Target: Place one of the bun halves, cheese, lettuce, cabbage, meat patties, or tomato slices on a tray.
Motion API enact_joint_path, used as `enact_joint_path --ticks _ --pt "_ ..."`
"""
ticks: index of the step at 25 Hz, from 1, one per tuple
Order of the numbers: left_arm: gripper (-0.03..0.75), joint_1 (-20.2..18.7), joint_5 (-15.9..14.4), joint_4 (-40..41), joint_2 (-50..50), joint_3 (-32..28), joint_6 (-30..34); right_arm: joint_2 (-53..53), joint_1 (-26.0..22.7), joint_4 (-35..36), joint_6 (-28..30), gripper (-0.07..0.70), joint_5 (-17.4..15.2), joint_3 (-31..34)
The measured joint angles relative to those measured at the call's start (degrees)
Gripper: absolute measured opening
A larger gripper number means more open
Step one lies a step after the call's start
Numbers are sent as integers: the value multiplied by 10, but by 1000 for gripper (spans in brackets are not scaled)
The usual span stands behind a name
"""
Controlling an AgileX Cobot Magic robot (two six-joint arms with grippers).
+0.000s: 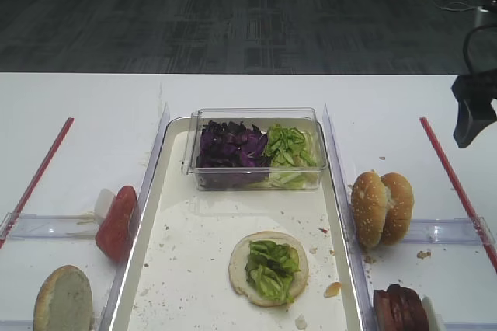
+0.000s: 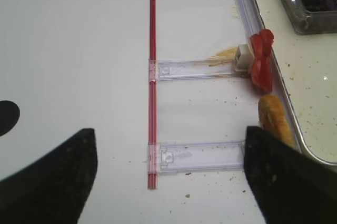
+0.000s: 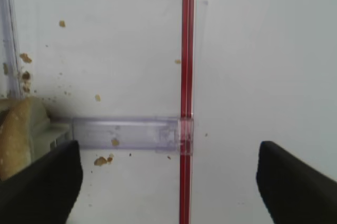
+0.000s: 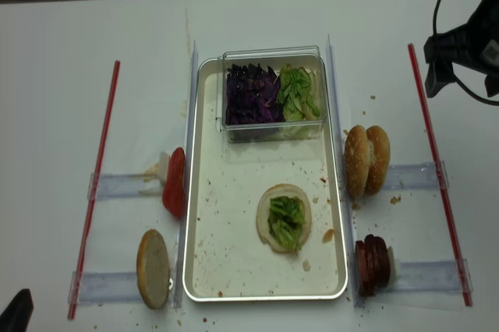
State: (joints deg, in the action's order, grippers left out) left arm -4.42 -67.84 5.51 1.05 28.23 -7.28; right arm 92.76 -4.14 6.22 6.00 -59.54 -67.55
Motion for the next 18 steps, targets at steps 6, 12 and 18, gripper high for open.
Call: enact_joint_path --ticks 6,12,18 --pt "561 0 0 0 0 0 0 -74 0 -1 2 693 7 119" --pt "561 0 0 0 0 0 0 -185 0 -3 2 693 20 263" --pt "561 0 0 0 0 0 0 -310 0 -6 -5 693 21 362"
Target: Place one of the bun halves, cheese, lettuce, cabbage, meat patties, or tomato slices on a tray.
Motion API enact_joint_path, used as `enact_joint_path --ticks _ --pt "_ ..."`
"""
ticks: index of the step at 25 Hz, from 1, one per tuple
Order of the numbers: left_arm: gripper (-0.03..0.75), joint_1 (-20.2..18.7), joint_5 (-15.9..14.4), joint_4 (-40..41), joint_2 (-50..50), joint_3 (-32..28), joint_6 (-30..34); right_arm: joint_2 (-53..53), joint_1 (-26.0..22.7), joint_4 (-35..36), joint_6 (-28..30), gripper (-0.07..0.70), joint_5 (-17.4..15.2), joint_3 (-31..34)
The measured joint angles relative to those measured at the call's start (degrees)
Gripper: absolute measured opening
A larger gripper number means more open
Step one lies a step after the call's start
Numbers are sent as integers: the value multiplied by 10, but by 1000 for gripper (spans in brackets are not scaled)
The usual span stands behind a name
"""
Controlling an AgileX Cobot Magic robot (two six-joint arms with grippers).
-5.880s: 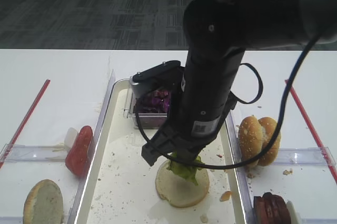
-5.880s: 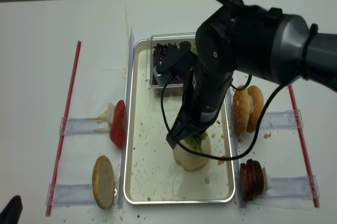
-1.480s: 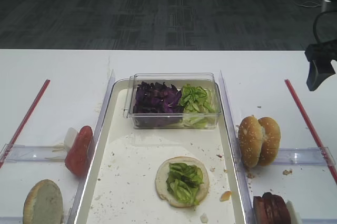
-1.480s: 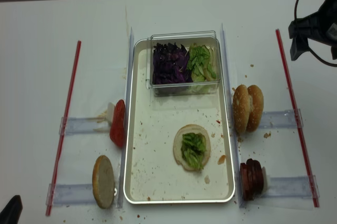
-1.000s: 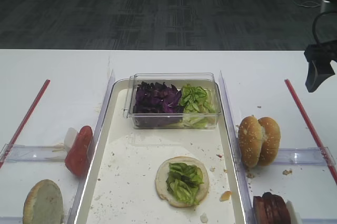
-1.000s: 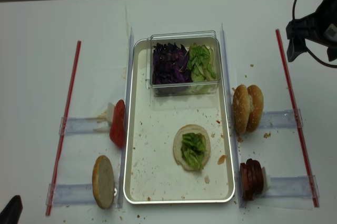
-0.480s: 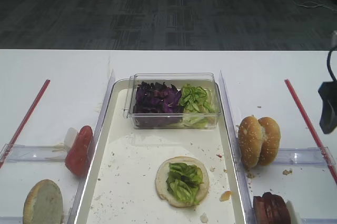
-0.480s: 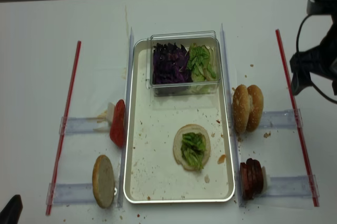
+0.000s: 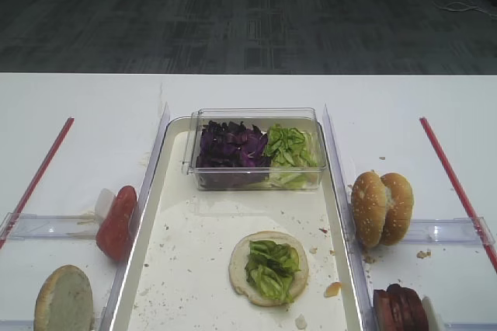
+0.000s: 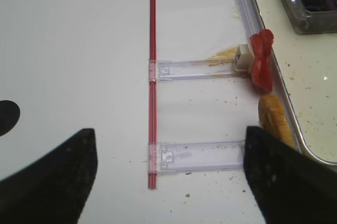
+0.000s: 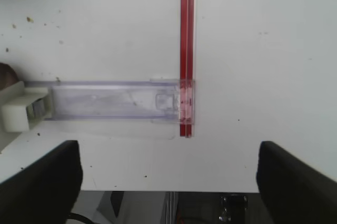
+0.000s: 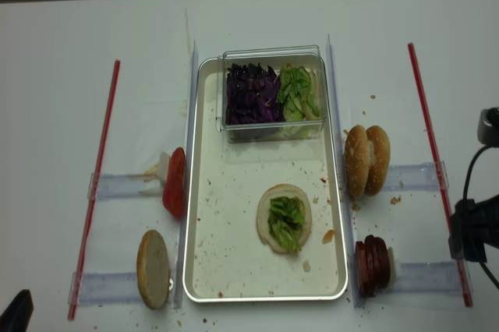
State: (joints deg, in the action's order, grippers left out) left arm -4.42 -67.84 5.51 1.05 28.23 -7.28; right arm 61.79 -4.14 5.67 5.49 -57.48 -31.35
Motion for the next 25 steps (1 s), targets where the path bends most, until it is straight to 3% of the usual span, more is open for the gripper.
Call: enact_joint_path --ticks 10,25 --pt "561 0 0 0 0 0 0 -211 0 -28 -29 693 -40 35" --pt "561 0 0 0 0 0 0 -507 0 -28 -31 693 -59 38"
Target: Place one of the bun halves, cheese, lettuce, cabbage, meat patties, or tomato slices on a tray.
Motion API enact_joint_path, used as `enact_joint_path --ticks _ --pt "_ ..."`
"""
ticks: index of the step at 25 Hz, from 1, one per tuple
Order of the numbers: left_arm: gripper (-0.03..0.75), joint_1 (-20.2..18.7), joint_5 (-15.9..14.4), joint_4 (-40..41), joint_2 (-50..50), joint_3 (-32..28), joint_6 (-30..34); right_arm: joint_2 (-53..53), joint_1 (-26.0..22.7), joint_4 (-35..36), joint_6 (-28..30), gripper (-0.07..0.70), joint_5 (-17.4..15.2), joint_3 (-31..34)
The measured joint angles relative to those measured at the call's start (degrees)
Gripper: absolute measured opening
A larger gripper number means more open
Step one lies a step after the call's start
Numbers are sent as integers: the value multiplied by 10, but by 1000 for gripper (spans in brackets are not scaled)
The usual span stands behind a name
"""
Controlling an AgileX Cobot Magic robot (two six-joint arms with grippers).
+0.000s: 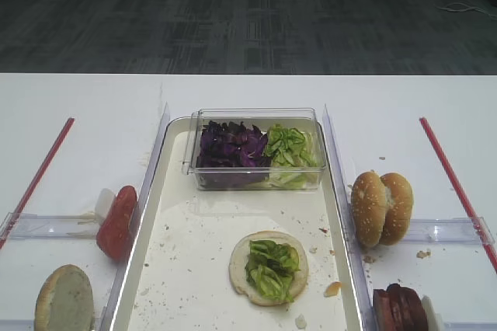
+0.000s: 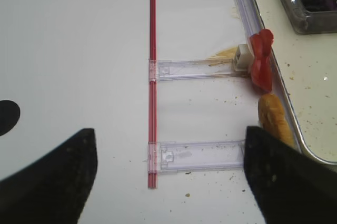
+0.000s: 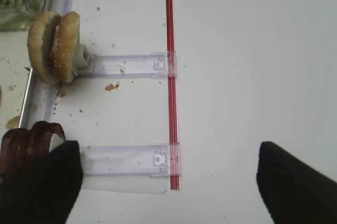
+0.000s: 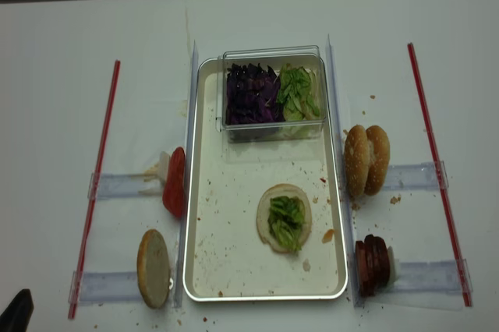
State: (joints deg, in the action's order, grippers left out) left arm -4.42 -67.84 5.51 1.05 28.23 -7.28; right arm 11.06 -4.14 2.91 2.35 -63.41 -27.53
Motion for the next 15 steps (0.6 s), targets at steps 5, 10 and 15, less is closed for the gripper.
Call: enact_joint_path --ticks 5,10,15 --pt "561 0 0 0 0 0 0 -72 0 0 0 673 -3 0" --pt "561 0 0 0 0 0 0 -117 0 0 0 667 -5 0" --pt "561 0 0 0 0 0 0 -120 0 0 0 666 -5 1"
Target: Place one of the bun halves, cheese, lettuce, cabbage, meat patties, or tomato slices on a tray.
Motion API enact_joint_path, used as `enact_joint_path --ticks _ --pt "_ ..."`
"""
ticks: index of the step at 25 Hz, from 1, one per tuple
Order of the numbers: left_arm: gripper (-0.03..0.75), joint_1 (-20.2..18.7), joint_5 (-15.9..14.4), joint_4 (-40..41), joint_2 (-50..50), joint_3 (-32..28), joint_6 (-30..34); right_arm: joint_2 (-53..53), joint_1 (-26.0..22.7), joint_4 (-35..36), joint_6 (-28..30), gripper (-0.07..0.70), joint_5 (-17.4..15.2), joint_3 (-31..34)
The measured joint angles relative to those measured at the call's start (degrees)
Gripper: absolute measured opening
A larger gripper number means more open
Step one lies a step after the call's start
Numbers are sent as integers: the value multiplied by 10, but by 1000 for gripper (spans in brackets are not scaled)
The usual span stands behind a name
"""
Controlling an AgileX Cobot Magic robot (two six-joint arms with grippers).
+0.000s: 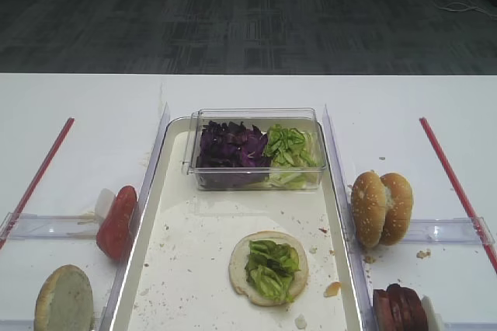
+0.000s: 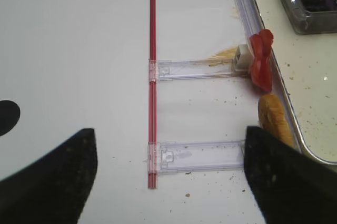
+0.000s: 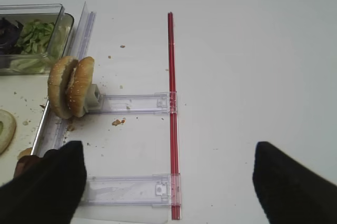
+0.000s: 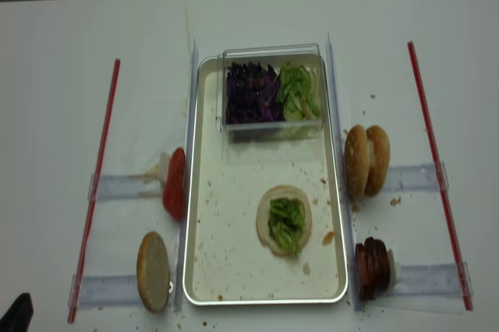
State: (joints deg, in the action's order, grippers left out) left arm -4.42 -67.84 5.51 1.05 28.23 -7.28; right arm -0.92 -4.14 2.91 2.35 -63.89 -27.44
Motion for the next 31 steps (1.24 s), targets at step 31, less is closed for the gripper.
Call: enact_joint_path --ticks 31 --pt "561 0 0 0 0 0 0 0 0 0 0 664 0 0"
